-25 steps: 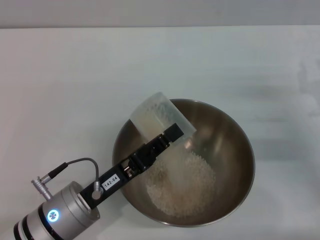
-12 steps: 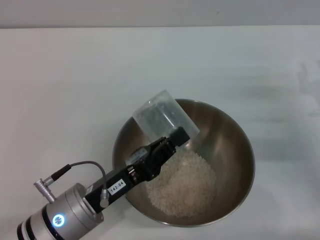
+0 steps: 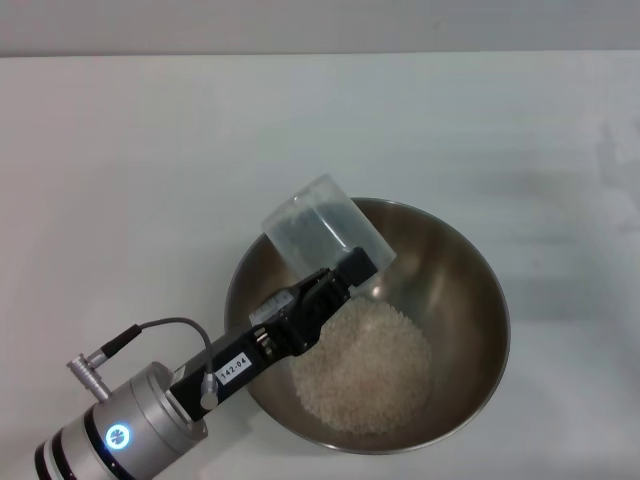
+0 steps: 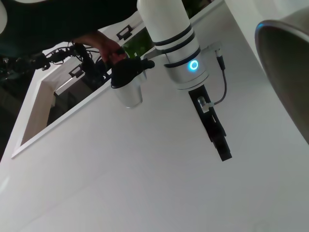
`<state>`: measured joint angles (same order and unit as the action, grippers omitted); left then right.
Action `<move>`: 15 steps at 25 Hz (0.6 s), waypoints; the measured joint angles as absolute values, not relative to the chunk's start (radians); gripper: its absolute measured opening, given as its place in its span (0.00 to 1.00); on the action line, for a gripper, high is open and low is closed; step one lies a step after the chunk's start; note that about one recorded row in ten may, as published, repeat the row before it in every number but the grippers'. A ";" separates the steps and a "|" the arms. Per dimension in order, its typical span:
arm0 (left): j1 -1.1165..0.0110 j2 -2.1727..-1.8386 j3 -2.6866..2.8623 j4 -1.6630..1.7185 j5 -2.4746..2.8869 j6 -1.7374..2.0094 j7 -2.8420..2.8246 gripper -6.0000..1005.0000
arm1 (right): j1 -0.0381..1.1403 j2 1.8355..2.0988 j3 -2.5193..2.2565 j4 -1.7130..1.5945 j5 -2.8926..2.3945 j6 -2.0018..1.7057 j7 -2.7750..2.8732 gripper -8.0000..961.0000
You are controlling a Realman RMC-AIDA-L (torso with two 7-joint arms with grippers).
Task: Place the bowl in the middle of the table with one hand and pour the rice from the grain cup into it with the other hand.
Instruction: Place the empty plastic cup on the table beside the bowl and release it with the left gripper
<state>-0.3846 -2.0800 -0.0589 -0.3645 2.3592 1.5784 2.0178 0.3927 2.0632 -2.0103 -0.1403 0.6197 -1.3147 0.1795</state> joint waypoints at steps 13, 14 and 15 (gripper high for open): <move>-0.386 -2.079 -0.154 -0.383 2.358 1.586 1.721 0.13 | 0.393 2.066 -1.997 -0.144 0.620 -1.315 0.184 0.46; -0.387 -2.079 -0.172 -0.387 2.359 1.589 1.651 0.14 | 0.393 2.067 -1.997 -0.145 0.620 -1.315 0.186 0.46; -0.387 -2.079 -0.172 -0.387 2.359 1.589 1.651 0.14 | 0.392 2.068 -1.996 -0.147 0.620 -1.318 0.187 0.46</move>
